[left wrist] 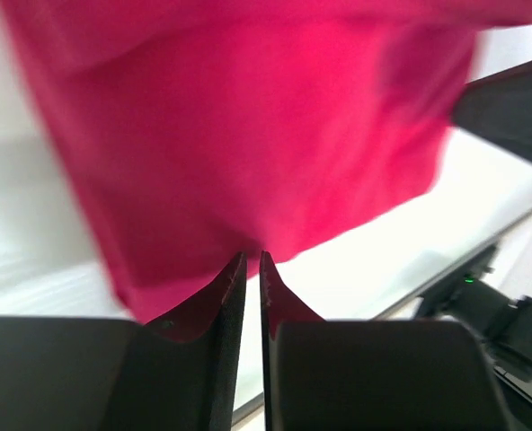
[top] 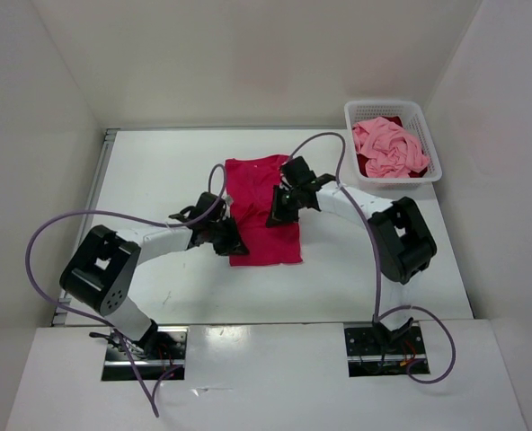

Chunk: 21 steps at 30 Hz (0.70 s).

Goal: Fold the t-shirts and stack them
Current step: Fold the folded rectangular tshirt in 1/3 of the way

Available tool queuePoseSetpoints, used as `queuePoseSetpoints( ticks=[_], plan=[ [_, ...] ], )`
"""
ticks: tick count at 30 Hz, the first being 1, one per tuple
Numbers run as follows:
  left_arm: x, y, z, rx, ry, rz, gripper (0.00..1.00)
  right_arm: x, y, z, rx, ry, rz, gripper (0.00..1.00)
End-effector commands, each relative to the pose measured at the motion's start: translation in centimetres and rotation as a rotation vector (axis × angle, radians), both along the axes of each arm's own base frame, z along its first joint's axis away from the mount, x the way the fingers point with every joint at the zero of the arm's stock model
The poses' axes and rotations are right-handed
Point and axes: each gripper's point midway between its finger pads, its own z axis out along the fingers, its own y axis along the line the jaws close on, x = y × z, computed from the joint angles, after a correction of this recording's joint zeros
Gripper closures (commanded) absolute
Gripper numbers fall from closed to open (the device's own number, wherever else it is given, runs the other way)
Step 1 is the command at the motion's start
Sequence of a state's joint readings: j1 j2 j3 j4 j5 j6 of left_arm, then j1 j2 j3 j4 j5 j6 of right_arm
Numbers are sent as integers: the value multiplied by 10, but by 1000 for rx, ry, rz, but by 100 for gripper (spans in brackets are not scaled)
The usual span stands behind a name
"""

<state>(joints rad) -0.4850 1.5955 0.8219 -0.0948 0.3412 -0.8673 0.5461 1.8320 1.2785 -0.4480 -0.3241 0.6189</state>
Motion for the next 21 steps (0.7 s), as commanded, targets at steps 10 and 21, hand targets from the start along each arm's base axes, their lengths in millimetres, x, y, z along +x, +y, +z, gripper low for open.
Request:
queuePoseSetpoints(
  ticks=[10,21],
  plan=[
    [-17,22,-31,96,10,11,81,19,60,-18,26,-56,69,92],
    [-32,31,-44,113,42,10,81,59,47,-37,-94,-169,-59,92]
  ],
)
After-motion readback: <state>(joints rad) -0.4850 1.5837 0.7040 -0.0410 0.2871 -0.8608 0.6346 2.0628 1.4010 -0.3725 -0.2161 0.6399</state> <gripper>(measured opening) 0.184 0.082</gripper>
